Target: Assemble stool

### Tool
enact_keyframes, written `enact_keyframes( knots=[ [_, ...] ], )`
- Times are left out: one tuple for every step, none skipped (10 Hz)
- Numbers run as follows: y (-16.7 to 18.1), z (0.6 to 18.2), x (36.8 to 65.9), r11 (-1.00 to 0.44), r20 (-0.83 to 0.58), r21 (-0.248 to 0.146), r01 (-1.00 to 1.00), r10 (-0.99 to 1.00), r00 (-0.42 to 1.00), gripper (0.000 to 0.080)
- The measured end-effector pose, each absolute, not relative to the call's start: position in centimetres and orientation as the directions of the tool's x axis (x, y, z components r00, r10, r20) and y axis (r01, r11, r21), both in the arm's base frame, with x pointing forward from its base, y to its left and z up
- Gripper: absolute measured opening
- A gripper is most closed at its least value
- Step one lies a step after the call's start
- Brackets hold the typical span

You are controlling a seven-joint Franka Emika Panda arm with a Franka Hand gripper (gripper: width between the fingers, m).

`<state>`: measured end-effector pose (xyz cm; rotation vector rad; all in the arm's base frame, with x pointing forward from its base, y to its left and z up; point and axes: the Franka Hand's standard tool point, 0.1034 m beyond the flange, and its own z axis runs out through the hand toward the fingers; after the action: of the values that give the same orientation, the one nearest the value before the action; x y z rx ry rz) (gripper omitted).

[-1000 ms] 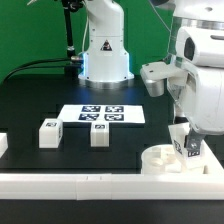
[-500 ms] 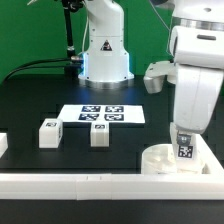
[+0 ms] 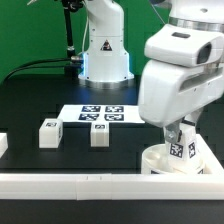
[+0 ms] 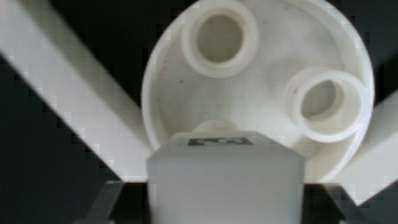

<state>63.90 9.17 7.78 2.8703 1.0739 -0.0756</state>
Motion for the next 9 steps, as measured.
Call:
enact_keyframes(
  knots=[
    [9.47, 7.8, 63.81, -0.85, -0.065, 0.057, 0.524, 0.52, 0.851, 0.034],
    [9.73, 7.85, 63.86, -0.932, -0.063, 0.047, 0.36, 0.357, 0.932, 0.034],
    [9.6, 8.03, 64.01, -0.968, -0.071, 0.021, 0.25, 0.248, 0.966, 0.034],
    [9.11, 8.26, 64.17, -0.981, -0.076, 0.004, 0.193, 0.192, 0.978, 0.034],
    [9.02, 8.27, 64.19, -0.986, -0.076, 0.006, 0.166, 0.165, 0.983, 0.034],
    [9.16, 8.17, 64.13, -0.995, -0.076, 0.011, 0.098, 0.097, 0.992, 0.034],
    [9.18, 8.15, 64.11, -1.0, -0.076, 0.017, 0.018, 0.017, 0.997, 0.034],
    [9.19, 8.13, 64.1, -0.999, -0.075, 0.022, -0.048, -0.049, 0.996, 0.034],
    [9.2, 8.11, 64.09, -0.994, -0.074, 0.026, -0.104, -0.106, 0.992, 0.034]
  ],
)
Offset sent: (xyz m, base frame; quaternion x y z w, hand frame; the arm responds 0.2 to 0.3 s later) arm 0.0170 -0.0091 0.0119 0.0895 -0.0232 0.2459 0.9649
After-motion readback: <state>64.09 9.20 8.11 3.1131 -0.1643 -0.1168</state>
